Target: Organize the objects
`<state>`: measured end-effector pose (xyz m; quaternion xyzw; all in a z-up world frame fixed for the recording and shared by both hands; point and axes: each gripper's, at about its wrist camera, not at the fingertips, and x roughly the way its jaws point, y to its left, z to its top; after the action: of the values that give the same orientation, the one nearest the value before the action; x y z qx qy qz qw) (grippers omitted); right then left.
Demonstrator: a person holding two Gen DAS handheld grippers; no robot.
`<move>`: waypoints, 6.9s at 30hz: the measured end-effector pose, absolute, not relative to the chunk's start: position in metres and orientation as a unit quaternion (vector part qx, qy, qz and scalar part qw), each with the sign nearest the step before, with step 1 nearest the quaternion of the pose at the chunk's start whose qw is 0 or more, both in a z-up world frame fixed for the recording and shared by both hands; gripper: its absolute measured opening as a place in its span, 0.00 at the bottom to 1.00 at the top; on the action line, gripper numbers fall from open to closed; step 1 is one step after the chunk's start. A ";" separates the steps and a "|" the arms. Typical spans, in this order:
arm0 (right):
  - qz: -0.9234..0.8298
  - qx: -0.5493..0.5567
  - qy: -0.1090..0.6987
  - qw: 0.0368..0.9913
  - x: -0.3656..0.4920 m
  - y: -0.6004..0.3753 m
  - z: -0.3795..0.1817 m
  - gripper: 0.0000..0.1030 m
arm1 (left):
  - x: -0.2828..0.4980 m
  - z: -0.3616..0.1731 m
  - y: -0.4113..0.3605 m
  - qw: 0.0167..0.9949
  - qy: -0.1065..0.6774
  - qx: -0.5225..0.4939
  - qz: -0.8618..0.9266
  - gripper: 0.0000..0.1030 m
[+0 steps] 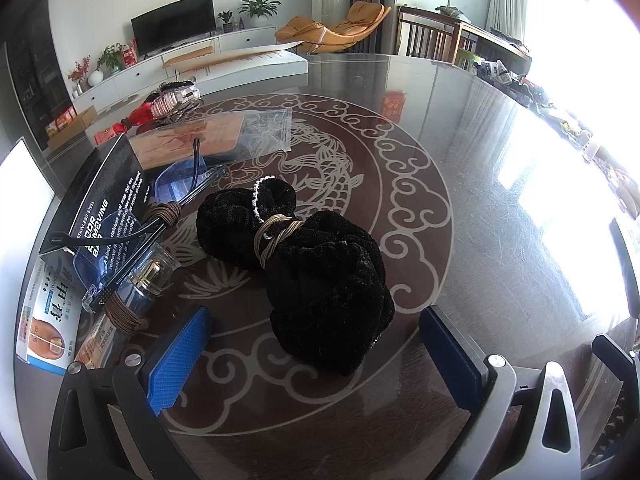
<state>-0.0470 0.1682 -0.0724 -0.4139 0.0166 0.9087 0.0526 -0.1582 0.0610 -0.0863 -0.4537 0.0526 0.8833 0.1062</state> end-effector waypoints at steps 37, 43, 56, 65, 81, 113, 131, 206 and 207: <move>0.910 -0.411 0.016 0.051 -0.047 0.168 -0.072 1.00 | -0.158 -0.086 0.061 0.106 0.053 -0.454 0.883 1.00; 0.911 -0.410 0.016 0.050 -0.047 0.168 -0.073 1.00 | -0.158 -0.086 0.061 0.106 0.053 -0.454 0.883 1.00; 0.913 -0.406 0.014 0.048 -0.046 0.168 -0.072 1.00 | -0.159 -0.087 0.061 0.106 0.052 -0.454 0.883 1.00; 0.913 -0.406 0.015 0.047 -0.045 0.168 -0.072 1.00 | -0.101 -0.082 0.043 0.140 0.081 -0.486 0.859 1.00; 0.867 -0.479 -0.020 -0.136 -0.181 0.092 -0.033 0.97 | -0.044 -0.087 -0.015 0.113 0.065 -0.496 0.858 1.00; 0.903 -0.414 0.075 -0.085 -0.076 0.168 -0.063 0.32 | -0.246 -0.069 0.031 0.149 0.168 -0.506 0.833 0.27; 0.908 -0.409 0.059 -0.073 -0.067 0.171 -0.064 0.33 | -0.114 -0.078 0.020 0.207 0.062 -0.522 0.825 0.28; 0.856 -0.496 0.049 -0.141 -0.104 0.156 -0.030 0.31 | -0.026 0.001 -0.035 0.250 -0.039 -0.396 0.883 0.26; 0.854 -0.492 0.066 -0.155 -0.102 0.155 -0.020 0.31 | -0.022 0.011 -0.044 0.247 -0.049 -0.387 0.887 0.26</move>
<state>-0.1018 0.1553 -0.0202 -0.4918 0.0656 0.8543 -0.1546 -0.0219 -0.0440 0.0115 -0.3870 -0.0487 0.8870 0.2472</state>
